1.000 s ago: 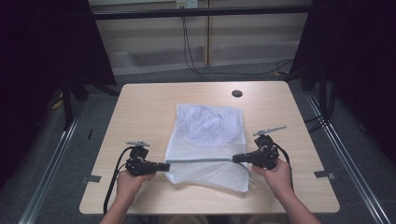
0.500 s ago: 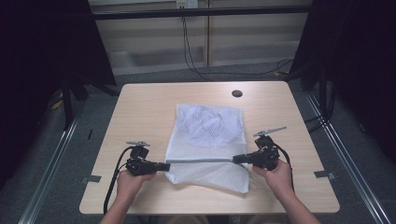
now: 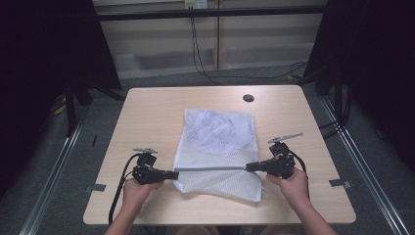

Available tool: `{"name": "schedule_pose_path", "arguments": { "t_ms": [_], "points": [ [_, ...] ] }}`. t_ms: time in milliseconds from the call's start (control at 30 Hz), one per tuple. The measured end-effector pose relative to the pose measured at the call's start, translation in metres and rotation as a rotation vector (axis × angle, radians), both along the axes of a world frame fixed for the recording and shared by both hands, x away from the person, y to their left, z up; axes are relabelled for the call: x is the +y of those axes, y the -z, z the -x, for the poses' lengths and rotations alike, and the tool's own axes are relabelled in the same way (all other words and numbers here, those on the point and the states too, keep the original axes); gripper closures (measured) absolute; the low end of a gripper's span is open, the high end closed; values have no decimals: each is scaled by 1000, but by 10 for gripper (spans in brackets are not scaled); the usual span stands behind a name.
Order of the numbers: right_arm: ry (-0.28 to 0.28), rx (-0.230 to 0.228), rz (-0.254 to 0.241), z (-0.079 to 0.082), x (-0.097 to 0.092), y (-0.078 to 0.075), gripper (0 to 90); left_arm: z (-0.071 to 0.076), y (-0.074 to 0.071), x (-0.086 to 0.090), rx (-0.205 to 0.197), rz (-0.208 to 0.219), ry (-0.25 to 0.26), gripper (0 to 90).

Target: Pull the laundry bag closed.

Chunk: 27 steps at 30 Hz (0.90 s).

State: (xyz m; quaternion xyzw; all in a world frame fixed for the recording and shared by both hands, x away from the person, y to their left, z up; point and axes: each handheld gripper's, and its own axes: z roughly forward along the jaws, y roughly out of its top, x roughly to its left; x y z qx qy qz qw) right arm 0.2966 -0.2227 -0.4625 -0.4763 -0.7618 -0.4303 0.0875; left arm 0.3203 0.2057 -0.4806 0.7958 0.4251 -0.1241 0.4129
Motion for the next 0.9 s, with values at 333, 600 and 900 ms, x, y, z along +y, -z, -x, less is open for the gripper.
{"name": "schedule_pose_path", "arguments": {
  "t_ms": [333,600,900],
  "points": [
    [10,1,1,0,-3,0,871,0,-1,1,-4,1,-1,886],
    [13,0,-5,1,-5,-1,870,0,0,0,-1,8,-2,887],
    [14,-4,-7,2,-6,-2,871,1,-1,-1,-4,5,-6,887]
  ]
}}
